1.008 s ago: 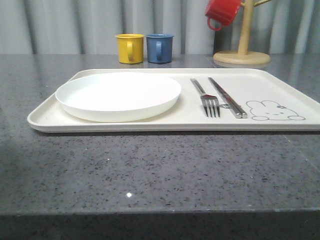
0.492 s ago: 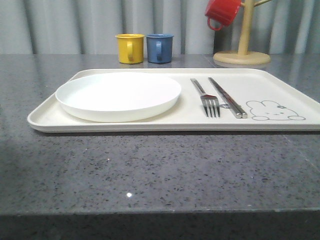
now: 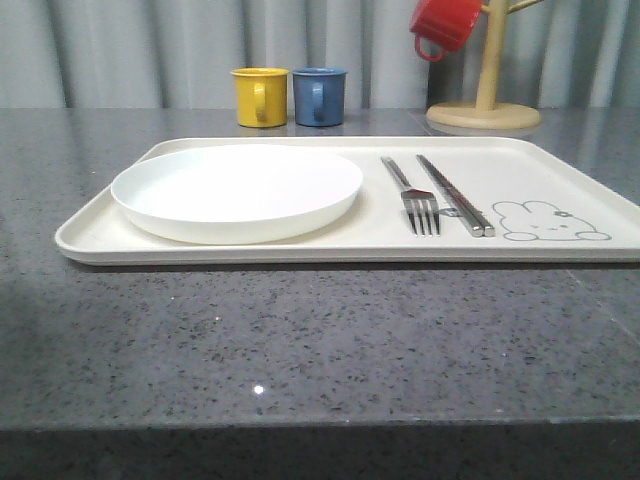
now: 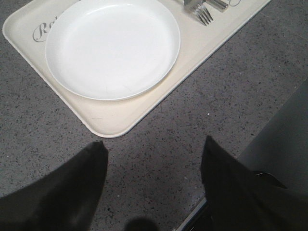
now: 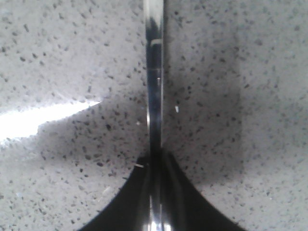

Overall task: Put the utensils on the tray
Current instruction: 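Grasp the steel spoon with the right gripper and lift it, then lower the spoon onto the tray beside the chopsticks and release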

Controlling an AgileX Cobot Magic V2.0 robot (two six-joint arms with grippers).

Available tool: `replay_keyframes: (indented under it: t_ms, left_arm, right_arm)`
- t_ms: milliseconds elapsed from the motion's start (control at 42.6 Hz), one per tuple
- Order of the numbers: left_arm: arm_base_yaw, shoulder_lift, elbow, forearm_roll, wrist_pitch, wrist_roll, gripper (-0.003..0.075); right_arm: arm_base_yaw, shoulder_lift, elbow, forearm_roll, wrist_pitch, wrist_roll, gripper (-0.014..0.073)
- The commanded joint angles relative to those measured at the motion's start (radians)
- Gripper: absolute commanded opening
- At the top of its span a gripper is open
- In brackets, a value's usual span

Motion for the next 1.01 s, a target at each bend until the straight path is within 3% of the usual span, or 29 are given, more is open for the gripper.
replay_keyframes:
  t_ms: [0,235,492,844,985]
  left_arm:
    - [-0.008,-0.001,-0.027,-0.005,-0.061,-0.013,0.0398]
    - [-0.008,-0.001,-0.027,-0.005,-0.061,-0.013,0.0363]
    - [-0.008,-0.001,-0.027,-0.005,-0.061,-0.013,0.0363]
    - [-0.008,-0.001,-0.027,-0.005,-0.061,-0.013,0.0363]
    - [-0.008,-0.001,-0.027,-0.005,-0.061,-0.013,0.0363]
  right_arm:
    - [0.018,-0.075,-0.036,0.038,-0.001,-0.021,-0.0036]
    - [0.185,-0.181,-0.053,0.153,0.024,-0.038,-0.0036]
    - [0.357,-0.153,-0.054,0.287,0.008,-0.033,-0.0034]
    - [0.415,-0.048,-0.053,0.326,-0.088,0.162,-0.0019]
    - [0.415,-0.041,-0.053,0.326,-0.085,0.181,0.0109]
